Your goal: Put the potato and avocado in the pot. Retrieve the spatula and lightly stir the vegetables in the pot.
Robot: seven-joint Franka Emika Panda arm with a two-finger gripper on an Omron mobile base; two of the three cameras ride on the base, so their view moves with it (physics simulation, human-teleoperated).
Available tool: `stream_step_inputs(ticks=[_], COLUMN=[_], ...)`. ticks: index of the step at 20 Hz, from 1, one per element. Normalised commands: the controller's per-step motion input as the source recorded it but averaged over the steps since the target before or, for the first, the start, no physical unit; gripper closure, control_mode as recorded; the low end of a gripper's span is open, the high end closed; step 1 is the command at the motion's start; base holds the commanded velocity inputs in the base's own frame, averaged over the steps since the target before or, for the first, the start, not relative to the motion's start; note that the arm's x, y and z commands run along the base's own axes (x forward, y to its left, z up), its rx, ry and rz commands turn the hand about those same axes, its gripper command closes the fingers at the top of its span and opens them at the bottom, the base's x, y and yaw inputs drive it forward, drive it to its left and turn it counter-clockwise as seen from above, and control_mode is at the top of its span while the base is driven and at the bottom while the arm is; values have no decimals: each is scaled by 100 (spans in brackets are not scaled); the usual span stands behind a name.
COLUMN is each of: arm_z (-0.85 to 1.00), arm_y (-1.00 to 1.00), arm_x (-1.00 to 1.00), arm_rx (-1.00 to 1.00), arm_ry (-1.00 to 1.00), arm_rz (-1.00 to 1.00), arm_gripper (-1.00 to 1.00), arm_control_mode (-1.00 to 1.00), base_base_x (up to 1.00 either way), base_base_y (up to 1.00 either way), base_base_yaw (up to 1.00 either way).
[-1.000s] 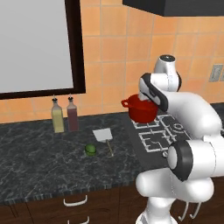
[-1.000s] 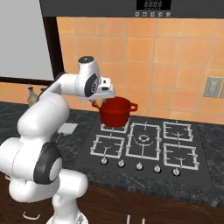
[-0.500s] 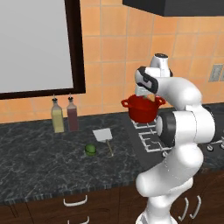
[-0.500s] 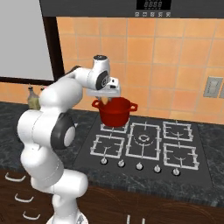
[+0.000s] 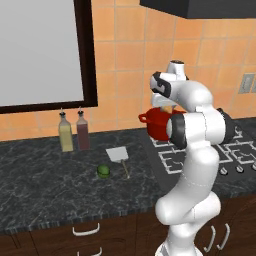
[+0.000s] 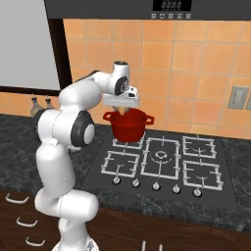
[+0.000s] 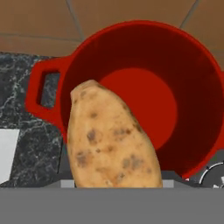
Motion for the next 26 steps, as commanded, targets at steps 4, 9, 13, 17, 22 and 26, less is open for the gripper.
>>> stream_step_inputs(ticks=[4,9,13,17,22,26], arm_z=[-48,-55,-16,-16,-17,-14], arm_y=[-1,0,0,0,0,0], arm_x=[13,1,17,12,7,6], arm_rx=[0,0,0,0,0,0], arm_ry=[-1,-3,0,0,0,0], arm_rz=[0,0,0,0,0,0], arm_gripper=[100,100,100,100,100,100], arm_control_mode=[-100,-100,-100,-100,-100,-100], base_base_x=[0,0,0,0,0,0], base_base_y=[0,0,0,0,0,0], base_base_yaw=[0,0,0,0,0,0])
